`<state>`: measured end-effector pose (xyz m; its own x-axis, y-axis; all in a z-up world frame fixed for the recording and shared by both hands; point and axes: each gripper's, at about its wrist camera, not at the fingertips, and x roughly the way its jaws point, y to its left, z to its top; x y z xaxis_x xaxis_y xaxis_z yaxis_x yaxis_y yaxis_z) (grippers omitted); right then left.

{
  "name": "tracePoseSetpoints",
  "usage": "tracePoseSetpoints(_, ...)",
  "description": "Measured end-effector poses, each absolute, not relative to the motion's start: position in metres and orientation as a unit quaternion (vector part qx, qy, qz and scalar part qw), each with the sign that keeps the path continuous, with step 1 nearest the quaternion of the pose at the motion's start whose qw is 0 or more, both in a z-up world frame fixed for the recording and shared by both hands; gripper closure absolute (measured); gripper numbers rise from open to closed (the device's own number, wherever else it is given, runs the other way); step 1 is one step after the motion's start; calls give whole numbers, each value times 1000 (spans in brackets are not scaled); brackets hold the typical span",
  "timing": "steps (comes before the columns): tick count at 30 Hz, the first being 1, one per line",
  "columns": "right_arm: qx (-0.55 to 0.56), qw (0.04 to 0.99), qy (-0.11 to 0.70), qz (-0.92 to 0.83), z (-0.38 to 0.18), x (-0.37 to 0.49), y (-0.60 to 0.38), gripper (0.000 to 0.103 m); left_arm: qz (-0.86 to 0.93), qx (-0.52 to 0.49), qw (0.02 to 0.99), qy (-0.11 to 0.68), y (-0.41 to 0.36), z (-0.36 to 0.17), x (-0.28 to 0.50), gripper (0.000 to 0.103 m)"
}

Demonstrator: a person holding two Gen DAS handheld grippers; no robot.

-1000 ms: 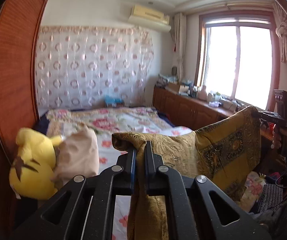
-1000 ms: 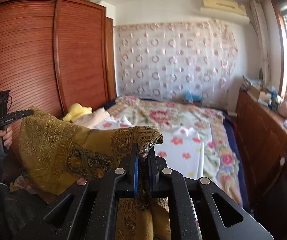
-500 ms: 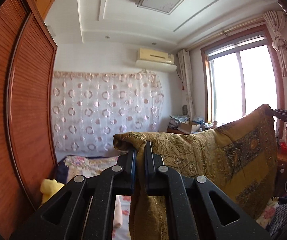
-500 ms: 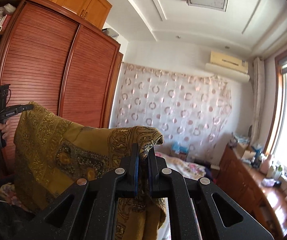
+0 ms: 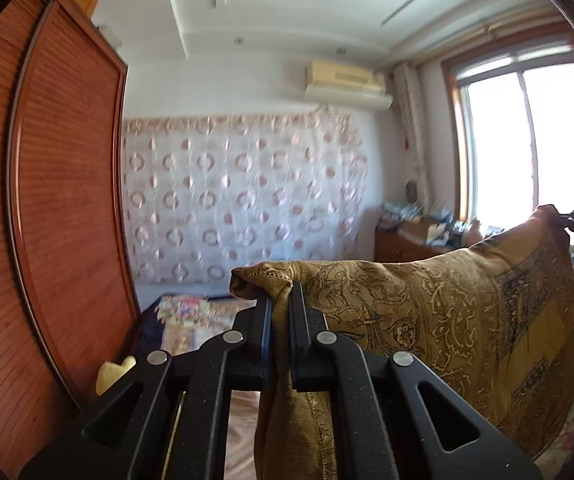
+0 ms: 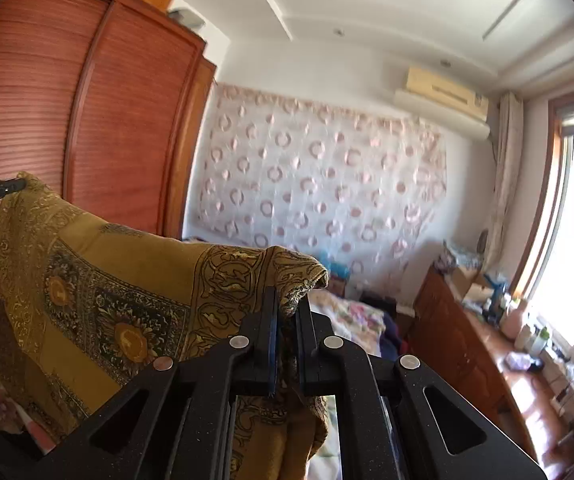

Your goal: Fold small clothes

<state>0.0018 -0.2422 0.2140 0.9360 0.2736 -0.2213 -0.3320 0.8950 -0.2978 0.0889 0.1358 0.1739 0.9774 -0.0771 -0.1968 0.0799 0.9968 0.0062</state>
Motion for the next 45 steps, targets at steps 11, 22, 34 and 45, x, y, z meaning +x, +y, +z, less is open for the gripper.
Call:
tracePoseSetpoints(11,-73,943,311,95,43,191,-218,74,-26,-4,951,308,146,-23,224,45)
tracePoseSetpoints(22,-45,929,342,135,-1,169,-265,74,-57,-8,935,351,121,-62,154,26)
tracePoseSetpoints(34,-12,914,379,142,-50,173,-299,74,-47,-41,919,390,133,-99,103,26)
tracePoseSetpoints(45,-30,917,379,125,-50,165,-306,74,-31,-41,913,405,141,-107,71,26)
